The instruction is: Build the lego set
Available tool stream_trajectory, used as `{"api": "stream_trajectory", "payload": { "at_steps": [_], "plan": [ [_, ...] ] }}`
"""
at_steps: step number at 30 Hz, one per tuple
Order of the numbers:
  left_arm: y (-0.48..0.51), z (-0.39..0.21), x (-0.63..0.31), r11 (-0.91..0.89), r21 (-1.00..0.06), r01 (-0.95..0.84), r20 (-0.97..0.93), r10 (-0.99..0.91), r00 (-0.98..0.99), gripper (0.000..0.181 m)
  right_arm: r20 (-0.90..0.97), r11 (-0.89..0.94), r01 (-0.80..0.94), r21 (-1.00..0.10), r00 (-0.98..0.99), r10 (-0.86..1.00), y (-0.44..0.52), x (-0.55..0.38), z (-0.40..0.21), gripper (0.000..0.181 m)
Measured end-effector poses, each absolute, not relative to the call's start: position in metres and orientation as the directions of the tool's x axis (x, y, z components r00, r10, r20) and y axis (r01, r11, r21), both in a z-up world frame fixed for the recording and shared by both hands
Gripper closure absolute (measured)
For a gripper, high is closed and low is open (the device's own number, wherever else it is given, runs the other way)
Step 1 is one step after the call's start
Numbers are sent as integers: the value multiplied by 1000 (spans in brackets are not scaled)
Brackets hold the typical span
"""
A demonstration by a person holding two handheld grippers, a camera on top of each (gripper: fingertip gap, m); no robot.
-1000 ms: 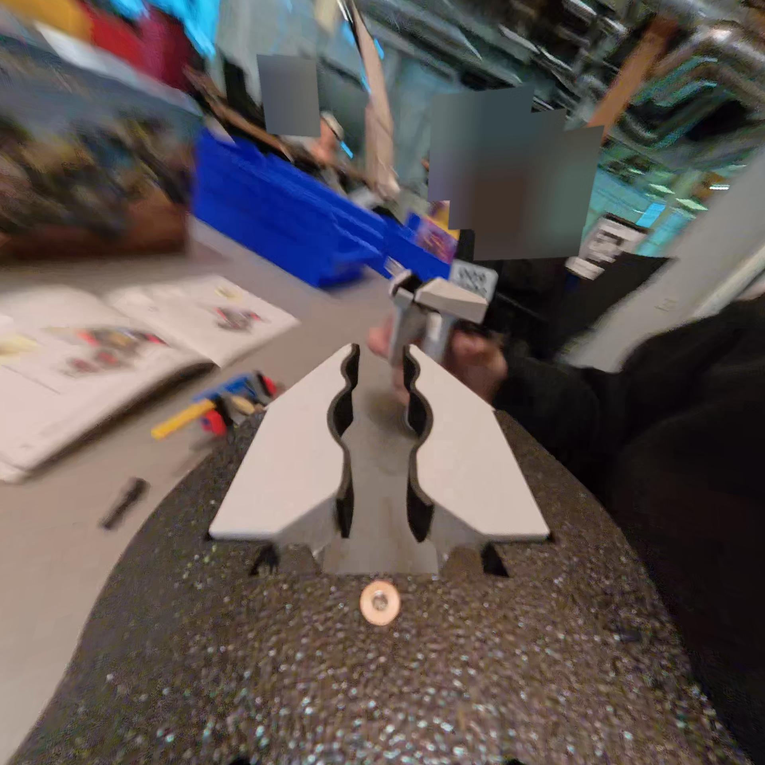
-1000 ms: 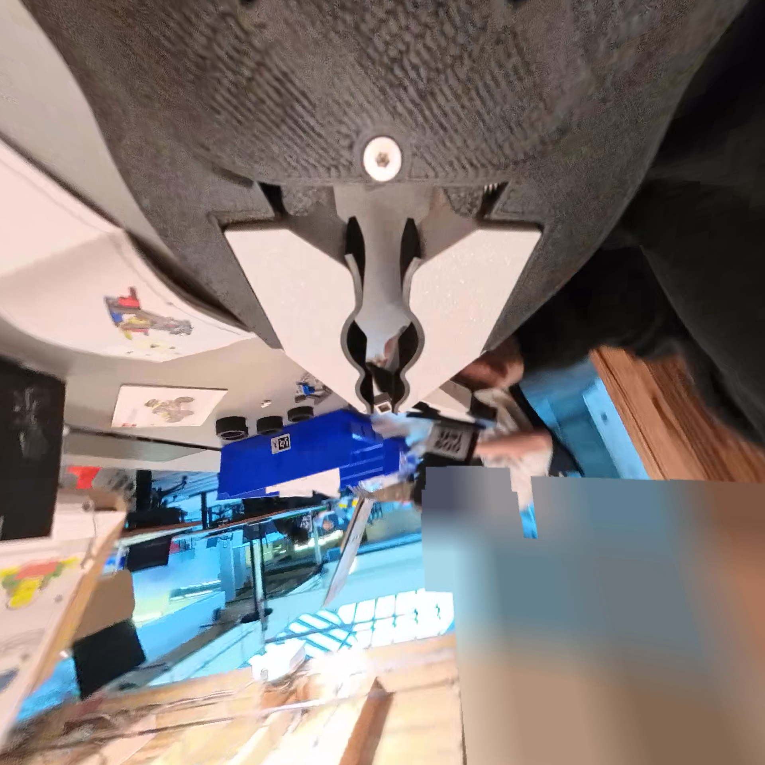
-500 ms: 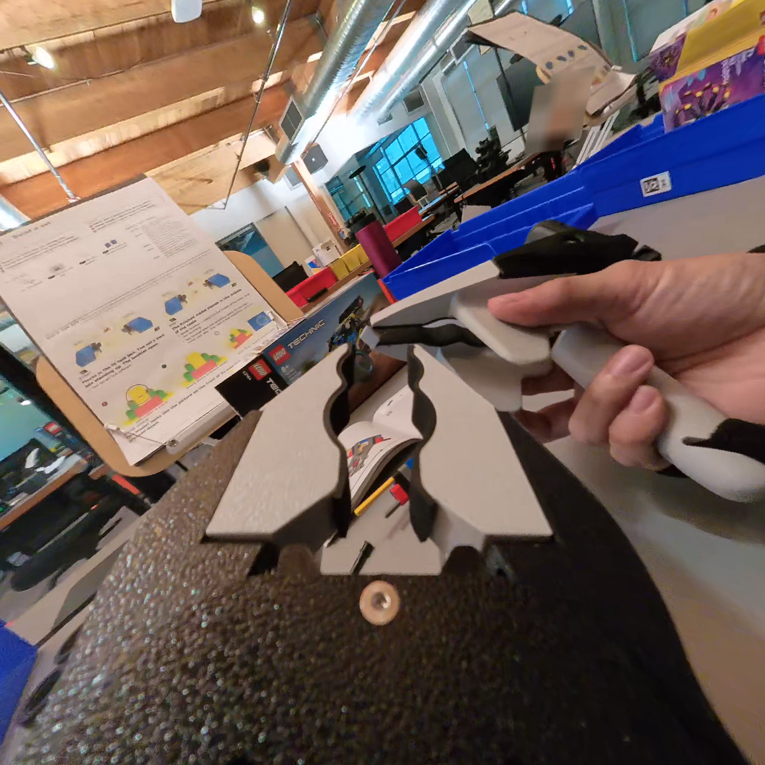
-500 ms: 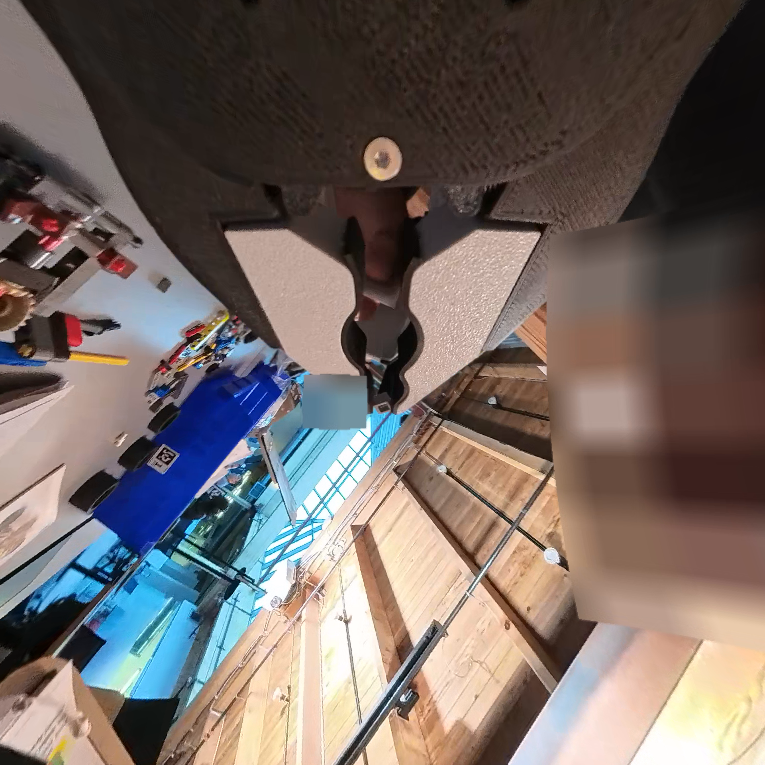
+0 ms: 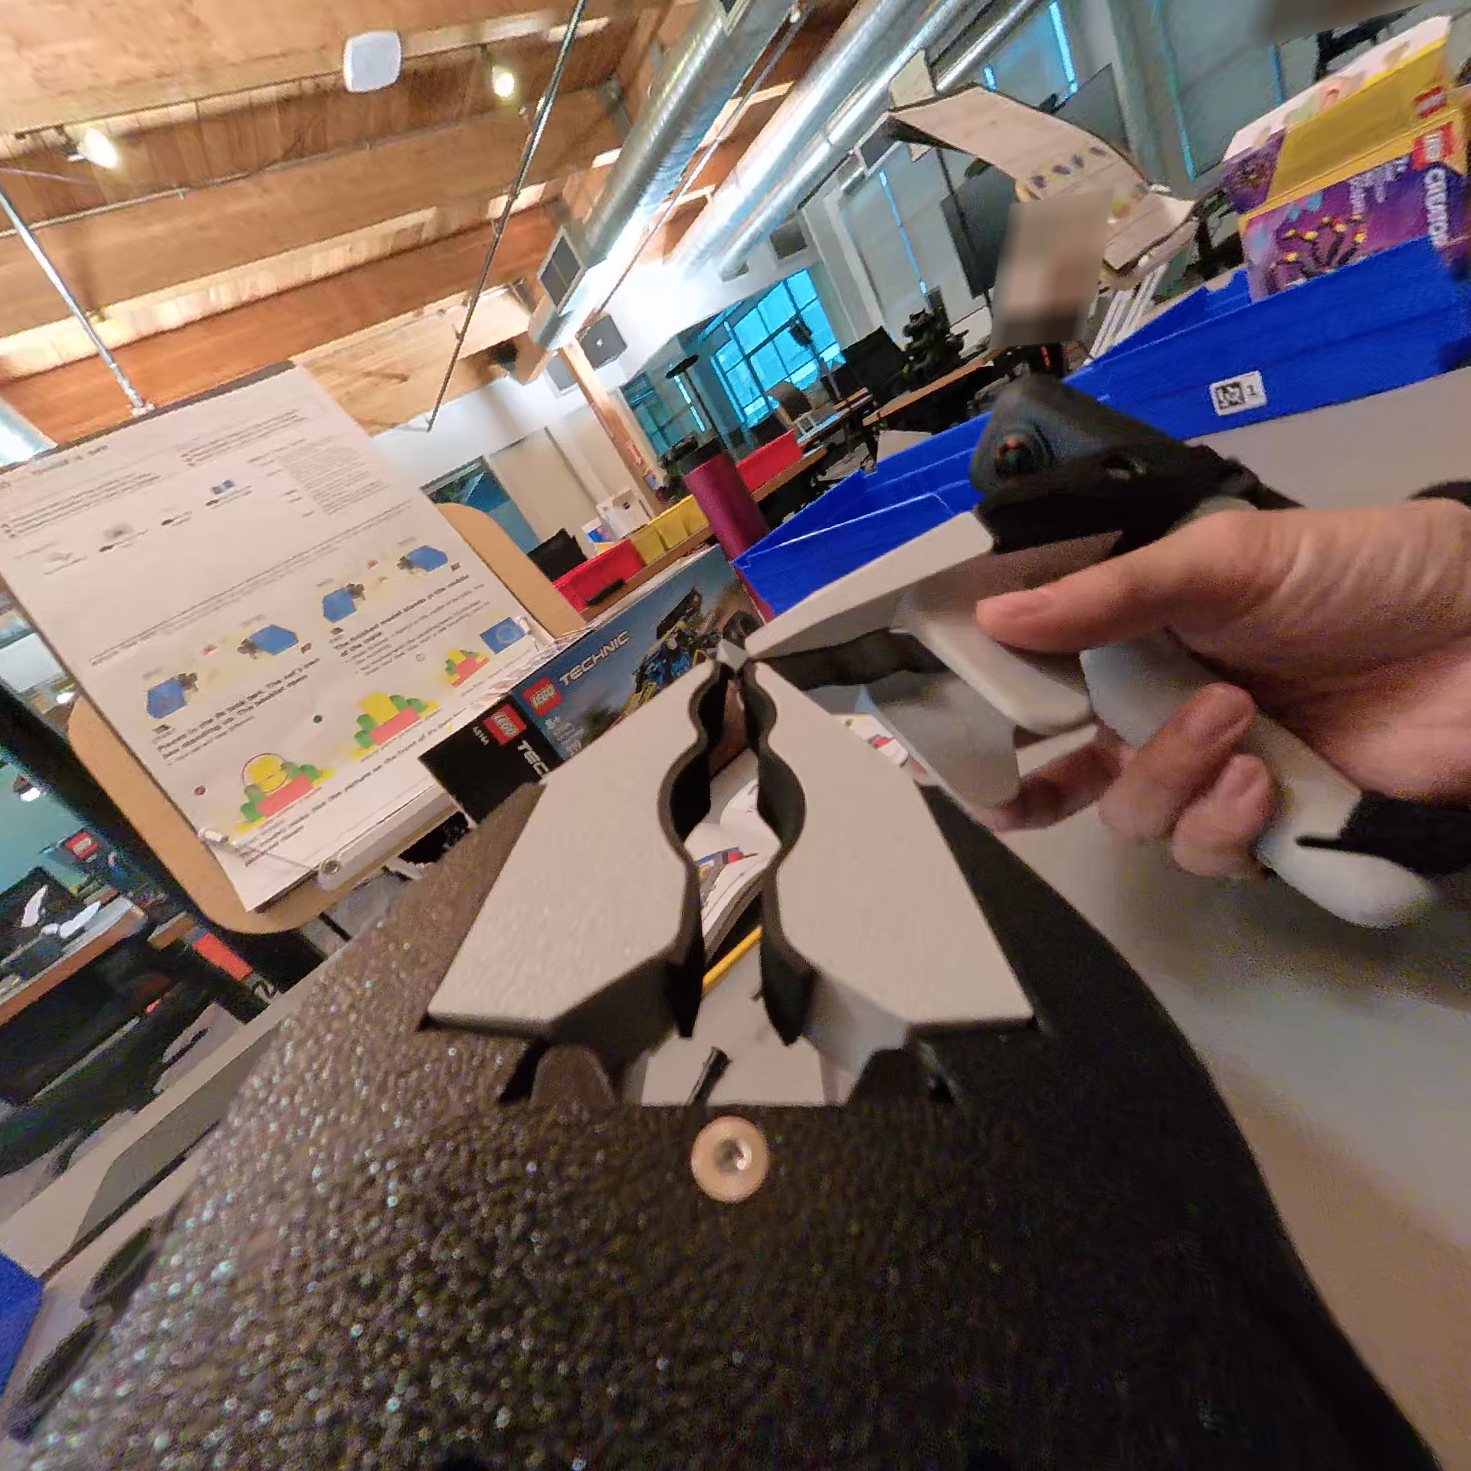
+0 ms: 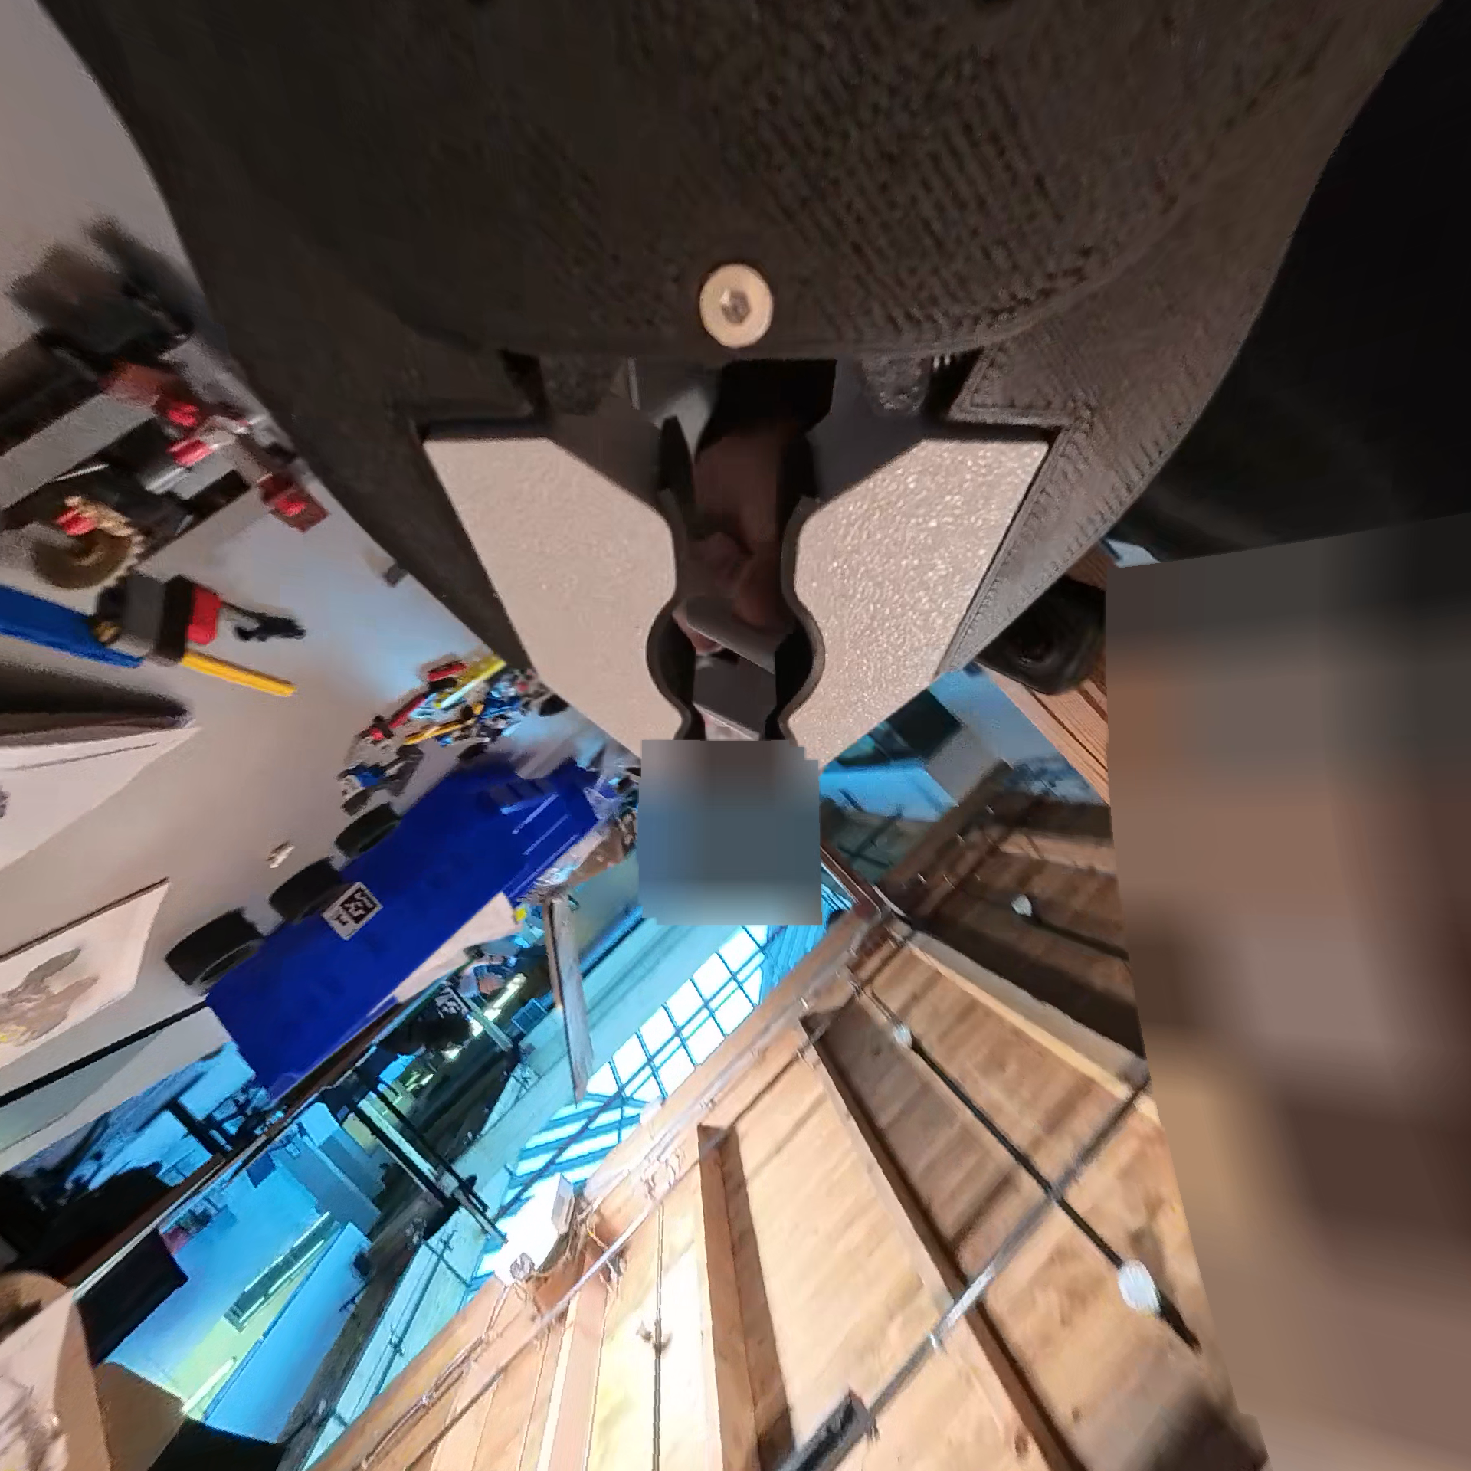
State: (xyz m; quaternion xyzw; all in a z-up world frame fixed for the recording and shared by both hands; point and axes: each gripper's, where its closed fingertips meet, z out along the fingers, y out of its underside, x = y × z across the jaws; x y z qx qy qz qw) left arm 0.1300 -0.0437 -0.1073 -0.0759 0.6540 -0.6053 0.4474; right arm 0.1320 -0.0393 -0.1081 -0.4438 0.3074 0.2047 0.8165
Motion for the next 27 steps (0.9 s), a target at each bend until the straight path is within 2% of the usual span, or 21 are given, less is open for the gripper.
{"api": "stream_trajectory", "payload": {
  "at_steps": [1, 3, 6, 14, 17, 20, 23, 27],
  "plan": [
    [-43, -108, 130, 263, -852, 453, -507, -630, -588, 180, -660, 510, -583, -633, 750, 37, -39, 131, -107, 169],
    [-42, -107, 129, 274, -836, 475, -532, -618, -580, 180, -615, 467, -546, -696, 788, 5, -36, 127, -106, 173],
    [-41, -107, 128, 292, -816, 499, -562, -603, -565, 180, -587, 437, -526, -730, 810, -5, -35, 124, -104, 174],
    [-44, -112, 124, 381, -716, 586, -685, -547, -481, 180, -593, 413, -545, -730, 805, 14, -33, 122, -108, 175],
    [-45, -113, 122, 339, -747, 571, -653, -536, -535, 179, -534, 379, -487, -787, 845, -25, -34, 120, -108, 176],
    [-46, -122, 118, 291, -808, 513, -589, -449, -673, 168, -390, 278, -343, -897, 911, -134, -35, 120, -115, 176],
    [-41, -125, 114, 185, -909, 374, -417, -369, -830, 166, -178, 106, -157, -982, 955, -239, -38, 122, -128, 175],
    [-37, -125, 109, 59, -980, 189, -198, -269, -943, 173, 19, -29, 12, -999, 968, -249, -35, 115, -135, 175]
  ]
}}
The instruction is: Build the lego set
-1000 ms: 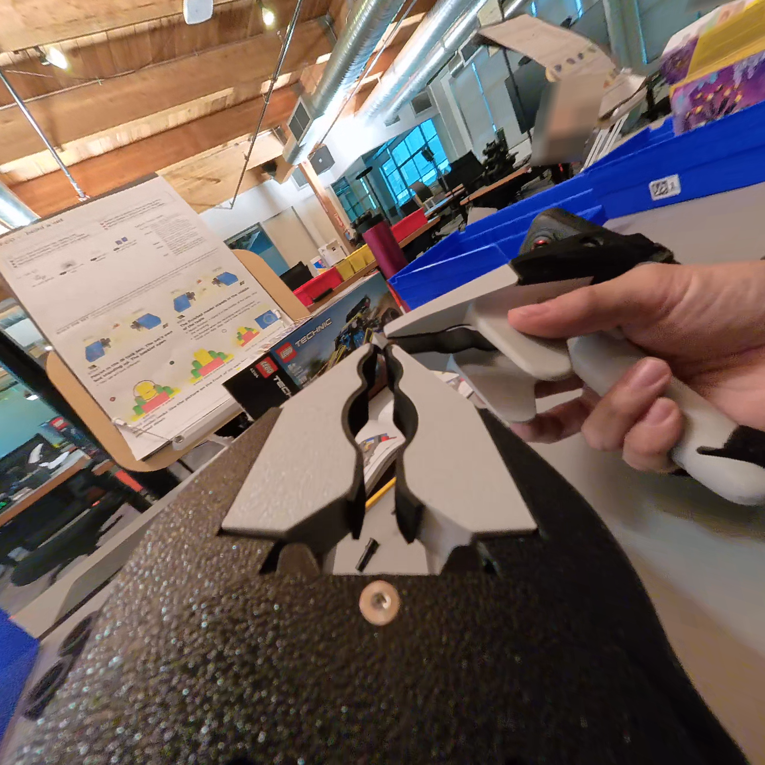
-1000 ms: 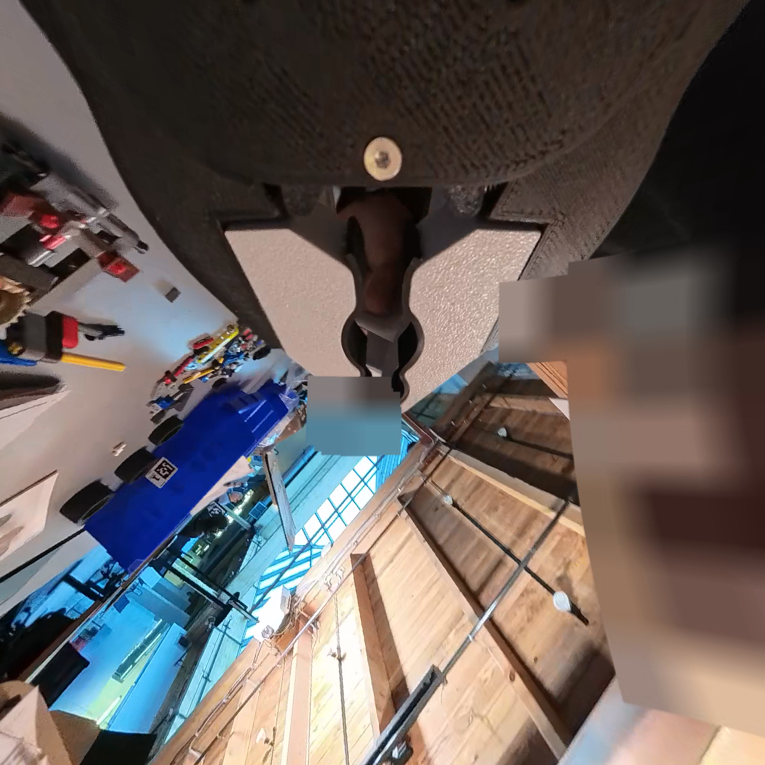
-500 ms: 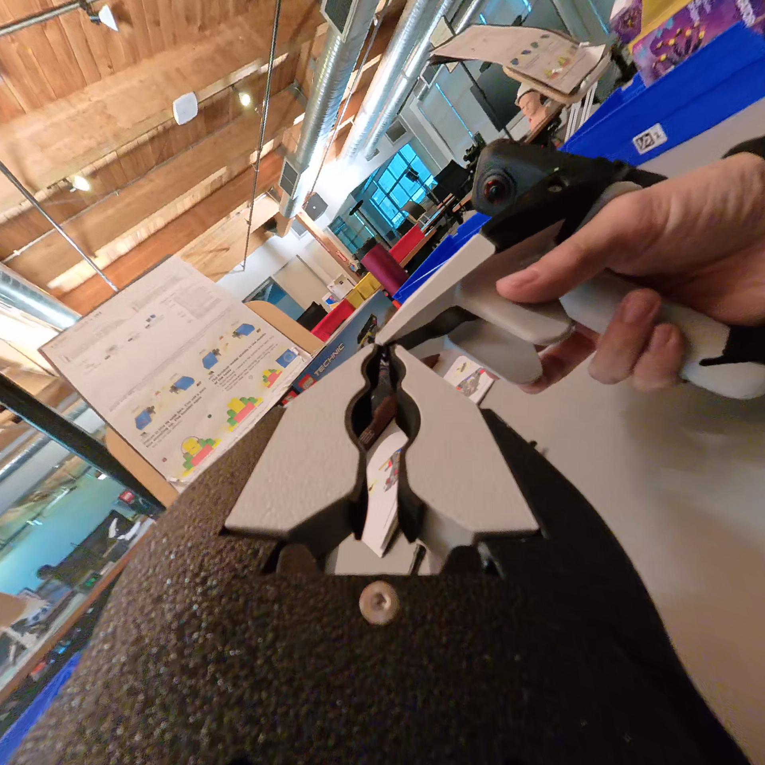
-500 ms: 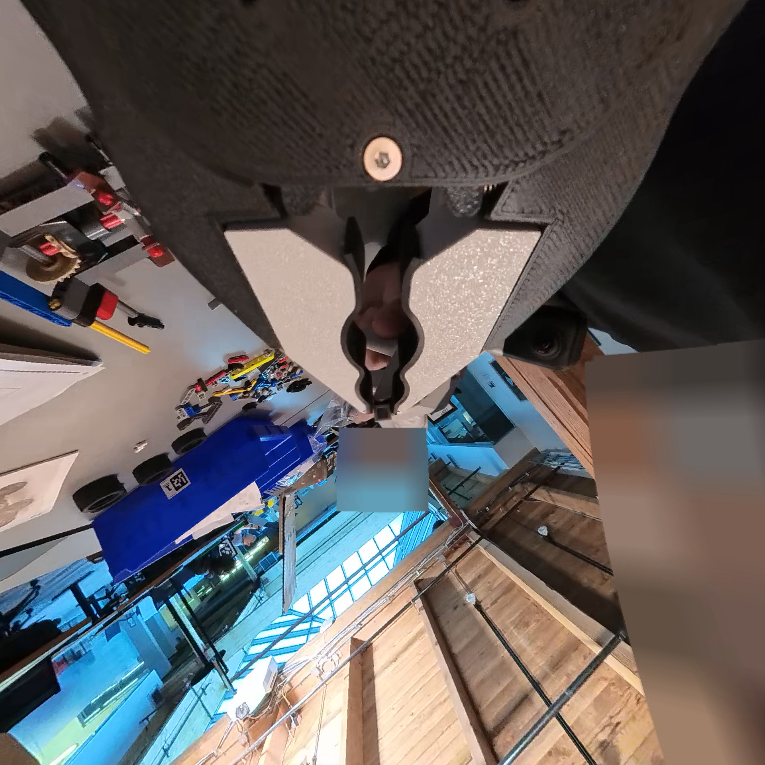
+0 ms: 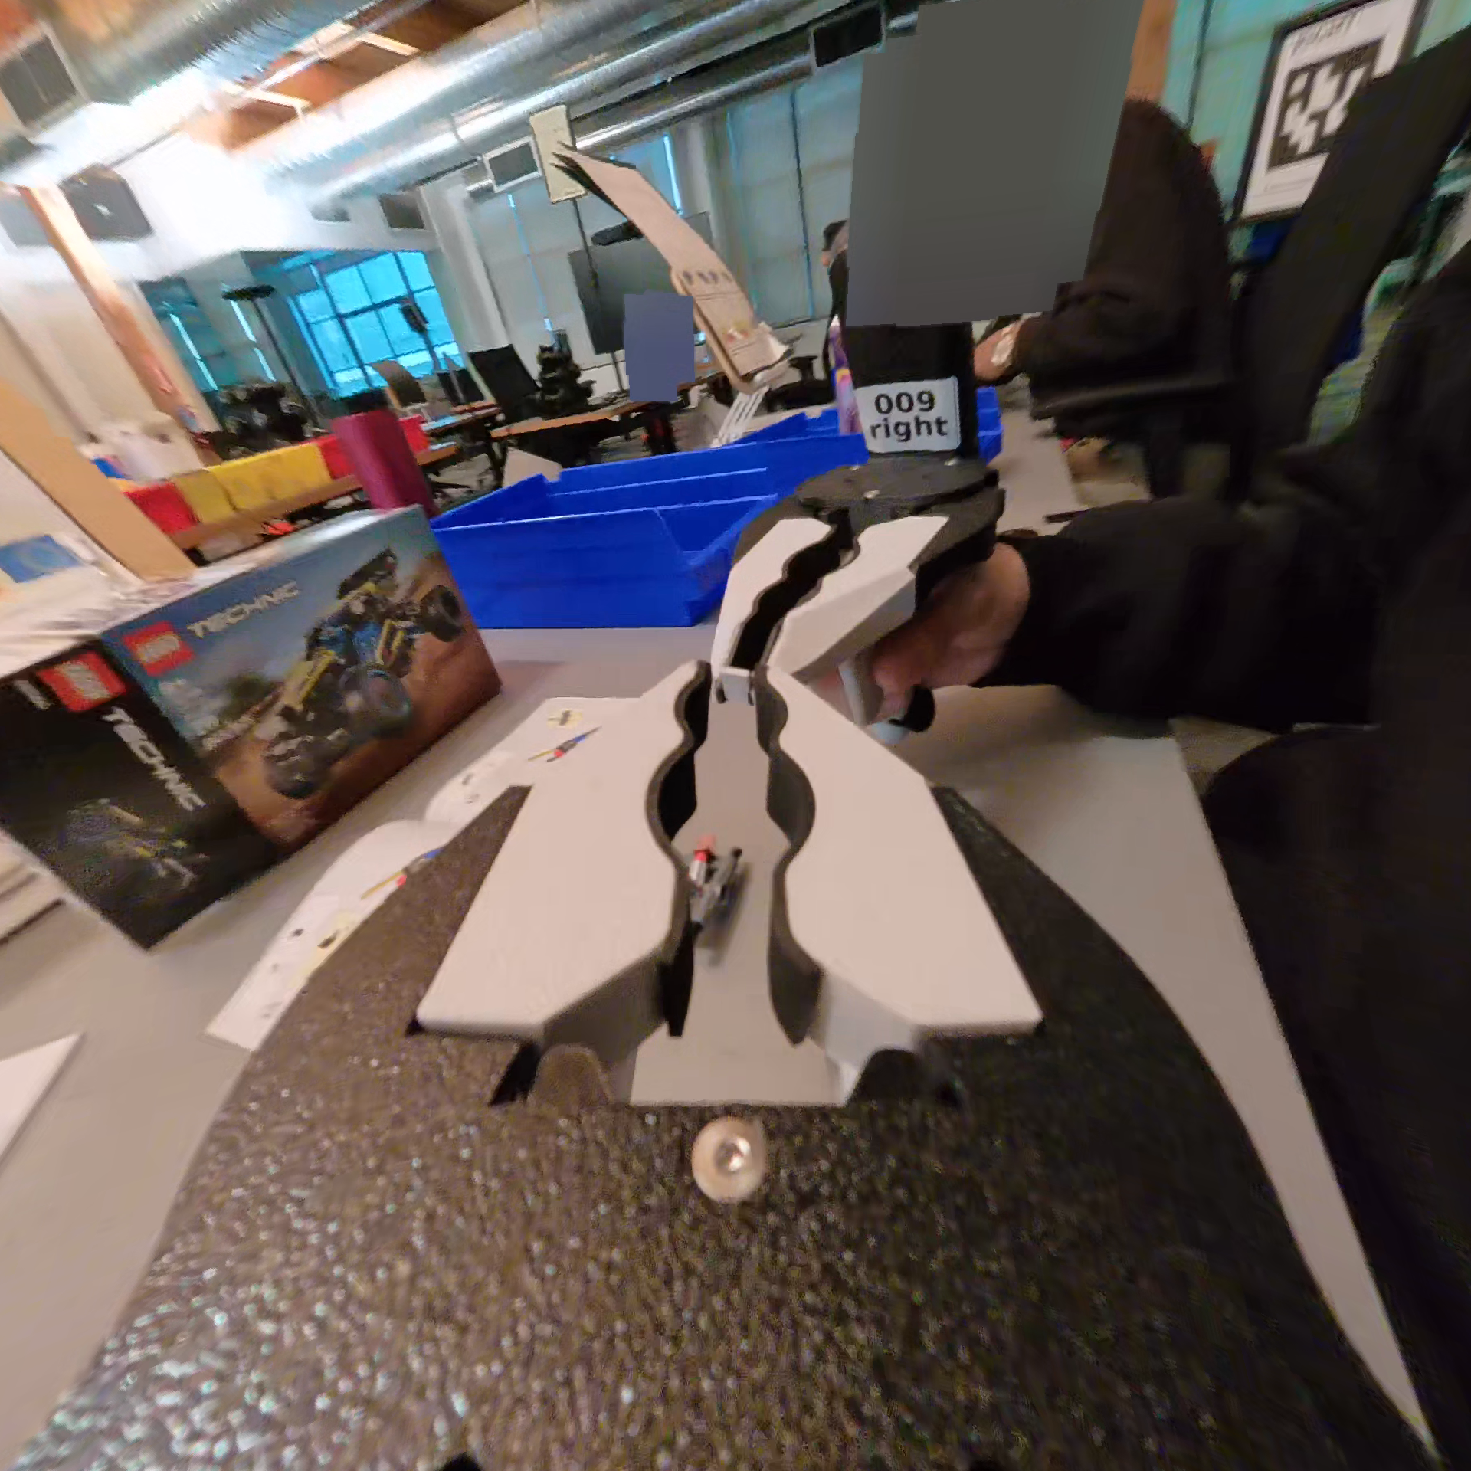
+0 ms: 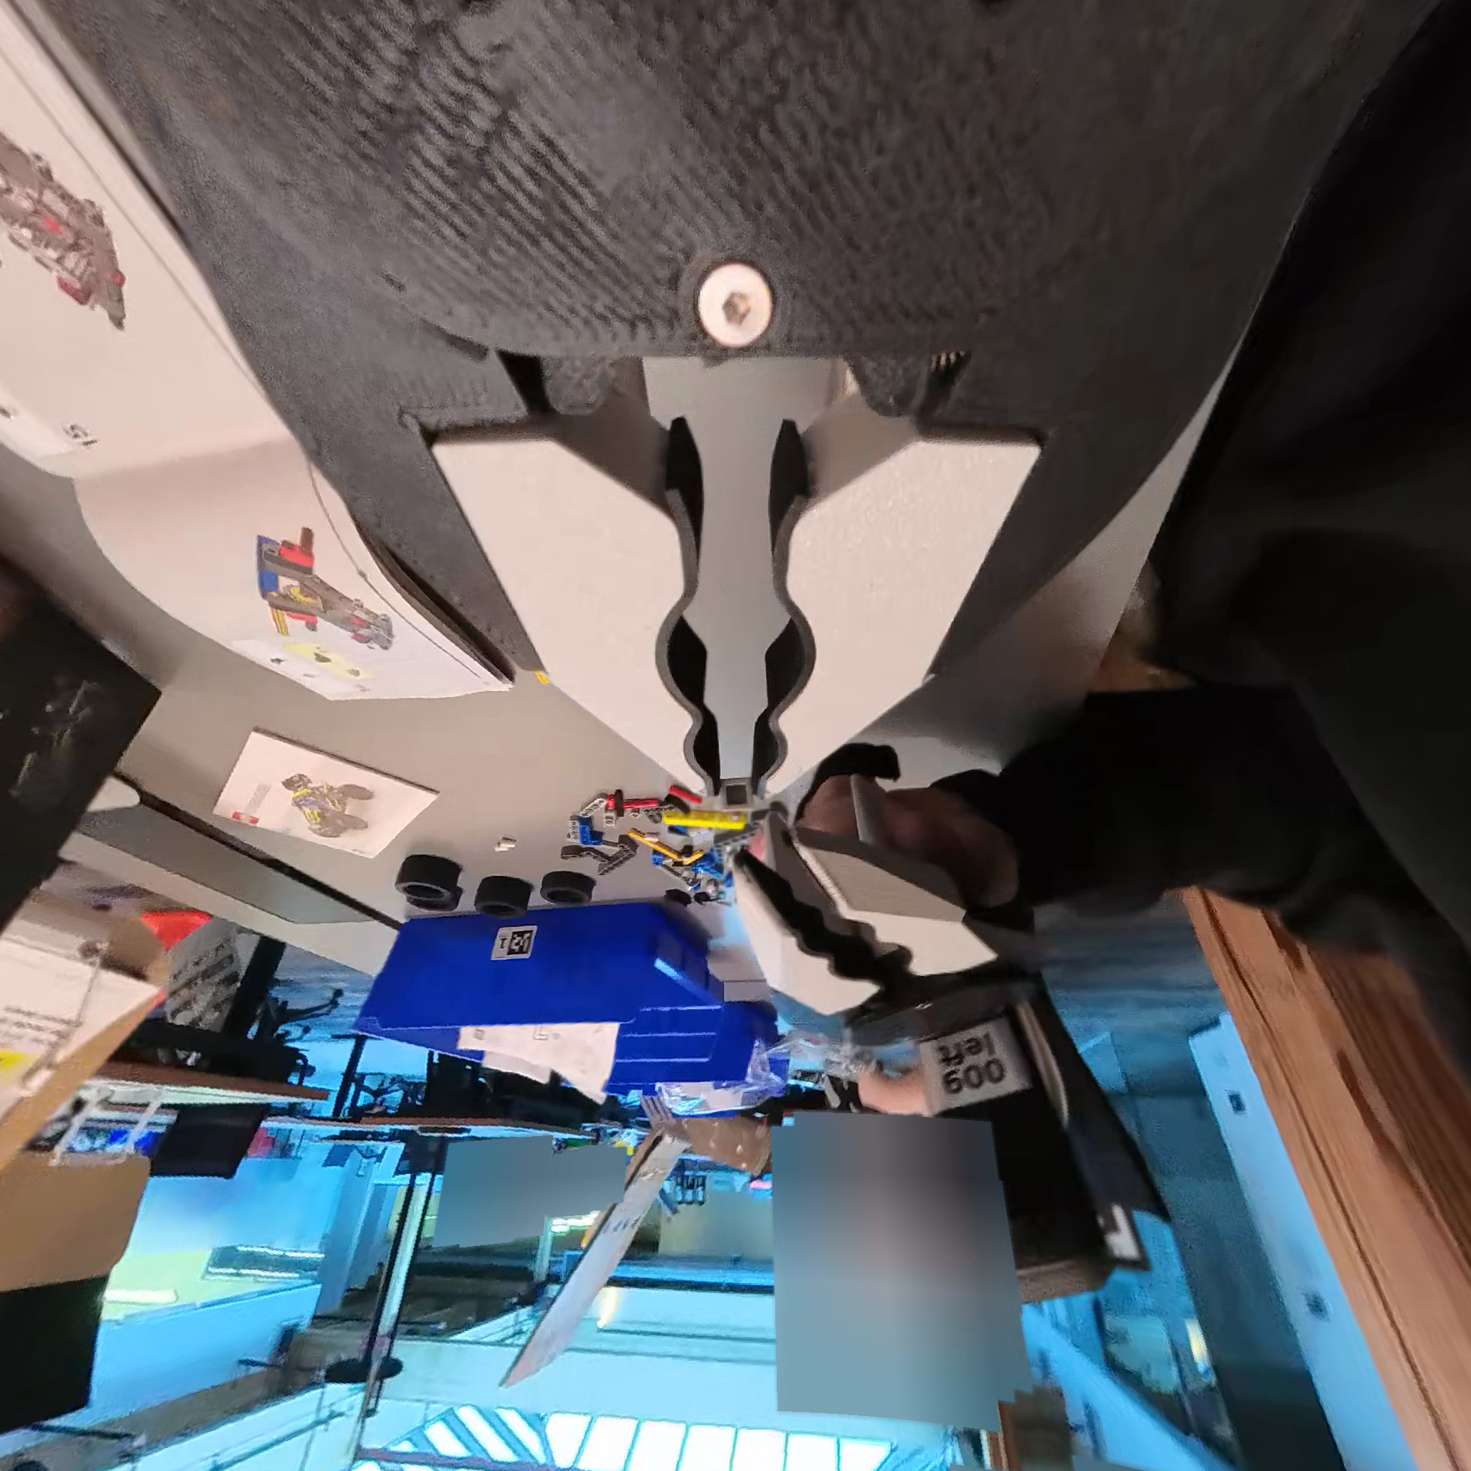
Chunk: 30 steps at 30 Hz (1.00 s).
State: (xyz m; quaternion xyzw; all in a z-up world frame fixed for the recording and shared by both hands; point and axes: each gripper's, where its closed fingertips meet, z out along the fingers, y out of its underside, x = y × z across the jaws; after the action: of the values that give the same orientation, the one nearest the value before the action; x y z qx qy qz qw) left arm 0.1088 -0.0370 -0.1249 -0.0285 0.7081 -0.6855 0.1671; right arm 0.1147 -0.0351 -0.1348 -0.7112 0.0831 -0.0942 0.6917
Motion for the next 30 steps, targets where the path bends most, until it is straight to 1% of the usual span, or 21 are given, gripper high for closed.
{"api": "stream_trajectory", "payload": {
  "at_steps": [2, 4, 9, 13, 17, 23, 27, 30],
  "plan": [
    [-37, -125, 104, 28, -988, 150, -153, -225, -962, 175, 44, -39, 37, -999, 974, -224, -33, 110, -135, 175],
    [-39, -128, 101, 28, -993, 117, -120, -191, -974, 173, 47, -17, 45, -999, 981, -189, -31, 103, -132, 175],
    [-38, -129, 92, 12, -996, 87, -88, -118, -989, 175, 35, -7, 35, -999, 990, -137, -26, 95, -133, 175],
    [-37, -132, 87, -1, -999, 41, -41, -56, -998, 173, 22, -21, 20, -1000, 996, -88, -23, 88, -136, 176],
    [-35, -136, 84, 2, -1000, -29, 29, -6, -1000, 170, 35, -54, 30, -998, 995, -89, -21, 88, -140, 175],
    [-35, -139, 85, 21, -1000, 14, -14, -19, -1000, 172, 69, -112, 58, -992, 993, -93, -21, 88, -145, 175],
    [-37, -144, 84, 55, -998, 39, -40, -18, -999, 169, 100, -160, 84, -984, 991, -90, -20, 87, -150, 175],
    [-37, -148, 86, 82, -995, 50, -52, -34, -998, 172, 142, -221, 118, -968, 985, -99, -21, 88, -155, 175]
  ]
}}
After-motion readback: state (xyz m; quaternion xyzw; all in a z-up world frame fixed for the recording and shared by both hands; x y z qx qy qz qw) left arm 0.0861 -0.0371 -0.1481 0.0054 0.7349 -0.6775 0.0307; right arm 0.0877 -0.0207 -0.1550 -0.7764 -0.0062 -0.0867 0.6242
